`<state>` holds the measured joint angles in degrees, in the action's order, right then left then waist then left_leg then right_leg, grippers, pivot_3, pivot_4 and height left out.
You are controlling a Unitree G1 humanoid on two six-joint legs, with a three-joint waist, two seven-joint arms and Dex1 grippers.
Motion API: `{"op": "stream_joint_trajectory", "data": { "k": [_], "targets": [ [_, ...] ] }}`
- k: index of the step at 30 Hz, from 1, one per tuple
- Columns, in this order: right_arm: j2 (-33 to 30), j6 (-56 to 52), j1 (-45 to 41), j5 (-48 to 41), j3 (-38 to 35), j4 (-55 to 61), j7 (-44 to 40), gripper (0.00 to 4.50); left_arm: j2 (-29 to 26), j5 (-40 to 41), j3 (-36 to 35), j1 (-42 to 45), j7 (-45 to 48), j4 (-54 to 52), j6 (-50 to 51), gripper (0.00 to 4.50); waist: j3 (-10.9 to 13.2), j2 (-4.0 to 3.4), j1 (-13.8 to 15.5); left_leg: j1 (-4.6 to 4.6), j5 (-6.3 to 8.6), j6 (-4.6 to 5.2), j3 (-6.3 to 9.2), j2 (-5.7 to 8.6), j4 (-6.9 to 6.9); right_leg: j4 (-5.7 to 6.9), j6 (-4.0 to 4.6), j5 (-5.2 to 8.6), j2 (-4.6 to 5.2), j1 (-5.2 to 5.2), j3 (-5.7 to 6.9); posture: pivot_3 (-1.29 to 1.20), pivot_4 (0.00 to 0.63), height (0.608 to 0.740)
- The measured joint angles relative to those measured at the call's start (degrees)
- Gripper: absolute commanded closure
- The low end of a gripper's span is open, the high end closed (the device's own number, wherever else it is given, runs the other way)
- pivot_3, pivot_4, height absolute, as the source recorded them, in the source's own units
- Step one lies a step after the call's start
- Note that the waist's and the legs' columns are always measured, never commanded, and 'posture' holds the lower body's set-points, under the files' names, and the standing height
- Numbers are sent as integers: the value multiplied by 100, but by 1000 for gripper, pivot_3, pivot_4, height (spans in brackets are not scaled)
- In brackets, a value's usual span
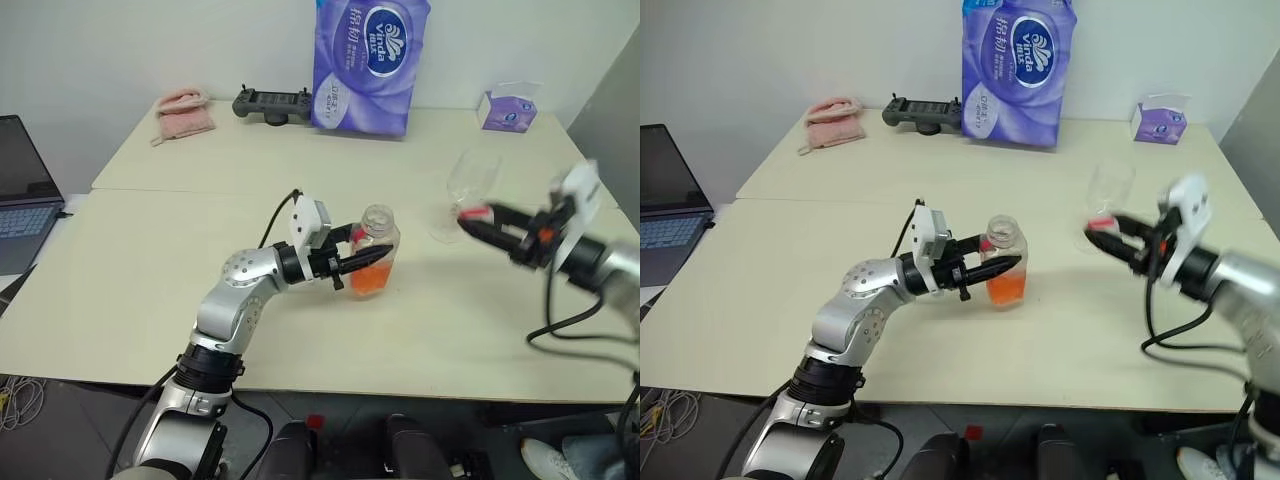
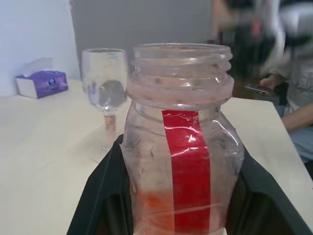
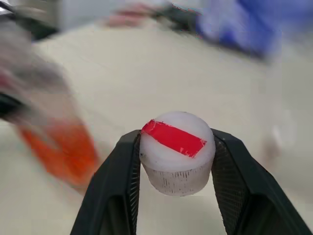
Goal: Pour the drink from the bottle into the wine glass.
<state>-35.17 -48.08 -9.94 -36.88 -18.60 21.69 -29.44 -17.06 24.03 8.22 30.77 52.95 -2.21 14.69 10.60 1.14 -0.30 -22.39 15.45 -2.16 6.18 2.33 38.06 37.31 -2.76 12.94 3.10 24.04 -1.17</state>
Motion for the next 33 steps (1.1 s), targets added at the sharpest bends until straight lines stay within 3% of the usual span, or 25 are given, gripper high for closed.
{"op": "stream_joint_trajectory", "data": {
  "k": [1,5,9,15,21,26,30,33],
  "targets": [
    [241,16,239,169,24,-160,272,2807,28,-8,-8,38,-3,21,-23,2756,2,-5,-1,0,0,0,-8,0,0,1,-3,-2,0,3,-9,0,150,740],
    [785,553,383,961,27,-1166,1207,1457,102,-58,-9,87,-32,133,-129,2756,2,-6,-22,43,-1,4,-55,7,-8,-2,-7,-4,-8,-9,-46,0,150,740],
    [877,1037,204,1400,16,-1619,1503,28,98,-145,-65,107,-110,305,-256,2756,0,-9,-39,55,0,6,-73,1,-12,-5,-10,-4,-25,-13,-73,0,150,740],
    [643,1017,268,1469,100,-1578,1162,0,20,-210,-338,106,-280,493,-394,2756,0,-9,-68,55,1,8,-80,-2,-10,-8,-15,-8,-28,-12,-83,0,150,740],
    [-322,711,412,1352,575,-663,249,0,-18,-245,-503,70,-508,532,-431,2756,1,-8,-107,55,1,9,-84,-3,-9,-9,-20,-10,-29,-12,-87,0,150,740],
    [-747,382,-213,1099,791,15,-220,0,-135,-396,-807,27,-855,699,-525,2756,1,-7,-153,56,1,9,-83,-12,-10,-9,-20,-10,-40,-9,-88,0,150,740],
    [-513,204,-856,703,1361,530,-567,0,-212,-652,-1053,26,-1386,912,-699,2756,4,-3,-161,55,1,8,-76,-13,-11,-8,-20,-11,-40,-5,-90,0,150,740],
    [679,229,-1865,698,2226,520,-333,0,-279,-934,-1520,124,-2258,1457,-951,2756,6,1,-222,56,1,7,-70,-44,-11,-10,-14,-25,-72,4,-103,0,150,740]
  ]
}}
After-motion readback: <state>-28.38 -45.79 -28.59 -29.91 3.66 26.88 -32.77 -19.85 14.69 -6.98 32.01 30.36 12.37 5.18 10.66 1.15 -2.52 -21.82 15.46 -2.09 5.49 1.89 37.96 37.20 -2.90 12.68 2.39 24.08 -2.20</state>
